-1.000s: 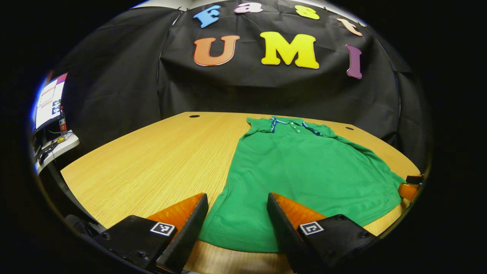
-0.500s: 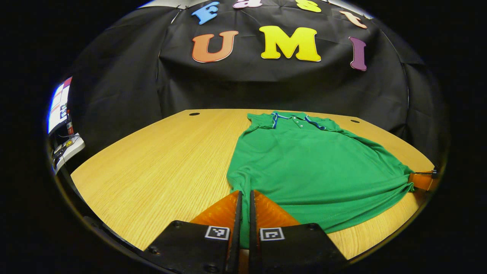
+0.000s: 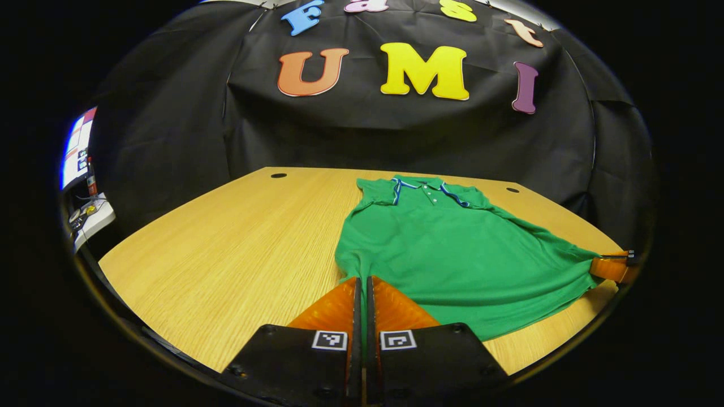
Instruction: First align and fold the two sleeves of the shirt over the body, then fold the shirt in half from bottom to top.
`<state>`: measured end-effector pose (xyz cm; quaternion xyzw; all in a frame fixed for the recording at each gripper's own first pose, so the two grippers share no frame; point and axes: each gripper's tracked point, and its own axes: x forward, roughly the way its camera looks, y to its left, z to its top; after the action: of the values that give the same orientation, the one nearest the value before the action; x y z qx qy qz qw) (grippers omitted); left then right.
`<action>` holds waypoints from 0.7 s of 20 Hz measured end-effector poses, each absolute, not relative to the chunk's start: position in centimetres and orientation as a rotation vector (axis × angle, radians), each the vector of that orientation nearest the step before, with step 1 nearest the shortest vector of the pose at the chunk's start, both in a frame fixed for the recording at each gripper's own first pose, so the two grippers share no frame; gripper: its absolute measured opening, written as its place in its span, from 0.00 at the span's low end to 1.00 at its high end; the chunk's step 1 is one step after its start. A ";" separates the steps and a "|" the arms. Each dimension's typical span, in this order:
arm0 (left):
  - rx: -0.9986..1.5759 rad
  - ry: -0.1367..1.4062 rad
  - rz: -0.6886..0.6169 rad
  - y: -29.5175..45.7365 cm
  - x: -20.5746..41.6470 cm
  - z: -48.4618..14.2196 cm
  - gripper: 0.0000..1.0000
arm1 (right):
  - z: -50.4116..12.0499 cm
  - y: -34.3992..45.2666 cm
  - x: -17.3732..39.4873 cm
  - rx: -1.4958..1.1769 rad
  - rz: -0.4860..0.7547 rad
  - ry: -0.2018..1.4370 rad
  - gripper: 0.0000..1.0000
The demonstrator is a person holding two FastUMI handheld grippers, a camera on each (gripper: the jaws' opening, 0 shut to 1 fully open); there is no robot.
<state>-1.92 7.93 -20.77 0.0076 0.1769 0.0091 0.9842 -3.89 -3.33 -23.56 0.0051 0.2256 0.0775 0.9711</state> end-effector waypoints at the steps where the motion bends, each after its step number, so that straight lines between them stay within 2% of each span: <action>1: 0.026 0.343 0.016 7.8 -1.7 -20.1 0.09 | -22.4 -3.1 -3.6 0.006 0.163 0.427 0.00; 7: 0.048 0.250 0.013 7.4 0.6 -14.8 0.09 | -17.2 -4.0 -0.2 -0.028 0.140 0.320 0.00; 14: 0.102 0.153 0.000 7.4 7.0 -9.6 0.08 | -12.1 -4.6 7.2 -0.063 0.114 0.215 0.00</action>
<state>7.00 7.41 -9.57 0.0509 0.0766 -0.0002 0.9958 7.19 -4.56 -12.14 -0.0315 0.1072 0.0571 0.9921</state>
